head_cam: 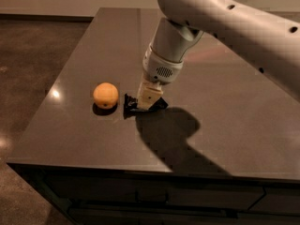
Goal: Move rxbar chocolate near orange
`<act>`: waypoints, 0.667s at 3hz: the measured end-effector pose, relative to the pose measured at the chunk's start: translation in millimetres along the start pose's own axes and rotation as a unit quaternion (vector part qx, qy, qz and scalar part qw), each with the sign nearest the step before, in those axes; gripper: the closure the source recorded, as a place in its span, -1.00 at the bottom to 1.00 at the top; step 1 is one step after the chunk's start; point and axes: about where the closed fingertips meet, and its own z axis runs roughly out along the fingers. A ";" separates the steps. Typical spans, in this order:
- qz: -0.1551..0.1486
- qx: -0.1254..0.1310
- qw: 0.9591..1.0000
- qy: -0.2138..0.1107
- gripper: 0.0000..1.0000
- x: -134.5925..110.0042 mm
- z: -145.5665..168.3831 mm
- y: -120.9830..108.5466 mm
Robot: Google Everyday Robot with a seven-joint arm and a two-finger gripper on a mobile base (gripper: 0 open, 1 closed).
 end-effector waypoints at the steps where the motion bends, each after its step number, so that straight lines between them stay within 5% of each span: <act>1: -0.002 -0.001 1.000 0.001 -0.86 -0.5 0.6 0.4; 2: -0.002 0.000 1.000 0.001 -1.00 -1.2 0.9 0.6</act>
Offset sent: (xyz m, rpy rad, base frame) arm -0.0004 0.0006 -0.0003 -0.0024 -0.0002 0.0031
